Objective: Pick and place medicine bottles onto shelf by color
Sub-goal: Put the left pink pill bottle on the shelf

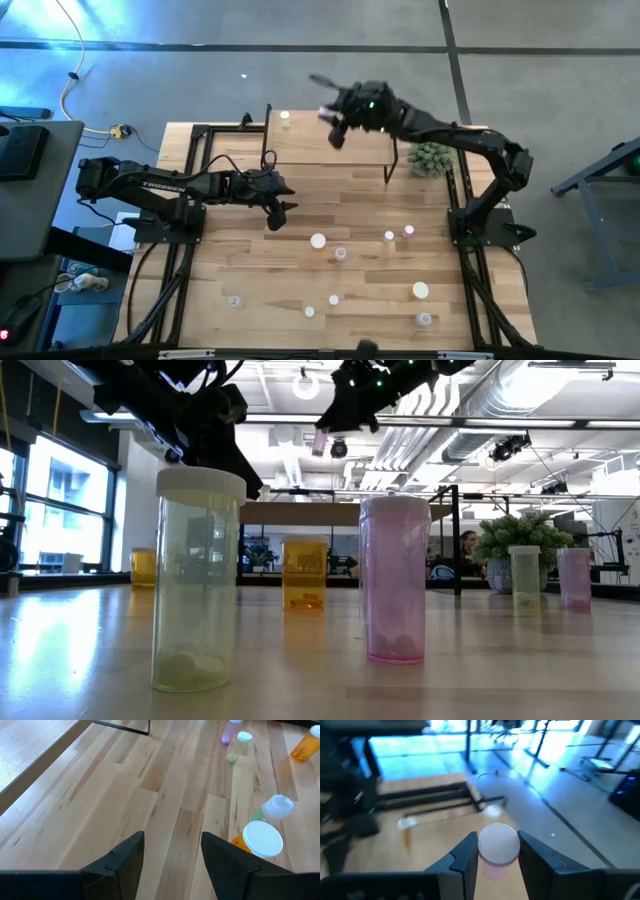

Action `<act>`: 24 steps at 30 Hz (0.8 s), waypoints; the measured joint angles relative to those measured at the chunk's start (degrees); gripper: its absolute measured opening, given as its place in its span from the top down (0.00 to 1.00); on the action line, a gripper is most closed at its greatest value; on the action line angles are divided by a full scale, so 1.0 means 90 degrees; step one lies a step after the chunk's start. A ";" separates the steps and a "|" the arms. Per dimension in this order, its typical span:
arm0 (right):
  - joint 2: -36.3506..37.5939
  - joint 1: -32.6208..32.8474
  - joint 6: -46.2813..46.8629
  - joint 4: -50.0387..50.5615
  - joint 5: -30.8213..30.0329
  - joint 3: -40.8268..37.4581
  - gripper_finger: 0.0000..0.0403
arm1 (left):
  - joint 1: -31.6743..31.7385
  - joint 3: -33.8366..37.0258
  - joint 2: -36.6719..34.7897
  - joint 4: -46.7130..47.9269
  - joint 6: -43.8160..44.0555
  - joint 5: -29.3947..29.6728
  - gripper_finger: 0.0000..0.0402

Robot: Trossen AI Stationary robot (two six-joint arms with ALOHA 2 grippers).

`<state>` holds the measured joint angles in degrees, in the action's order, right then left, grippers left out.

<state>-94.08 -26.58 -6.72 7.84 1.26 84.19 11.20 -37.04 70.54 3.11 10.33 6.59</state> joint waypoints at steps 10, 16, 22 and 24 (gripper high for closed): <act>-0.0061 -0.0586 0.0484 0.0370 0.0028 0.0567 0.73 | 0.0000 0.0000 0.0000 0.0000 0.0000 0.0000 0.54; -0.0663 -0.0578 0.0605 0.0427 0.0329 0.0560 0.73 | 0.0000 0.0000 0.0000 0.0000 0.0000 0.0002 0.54; -0.1260 -0.0544 0.0724 0.0396 0.0418 0.0560 0.73 | 0.0002 0.0000 0.0000 0.0000 0.0000 0.0002 0.54; -0.1414 -0.0508 0.0705 0.0356 0.0419 0.0558 0.73 | 0.0001 0.0000 0.0000 0.0000 0.0000 0.0002 0.54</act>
<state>-106.81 -31.16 -0.38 11.04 5.03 89.22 11.21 -37.04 70.54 3.11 10.33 6.61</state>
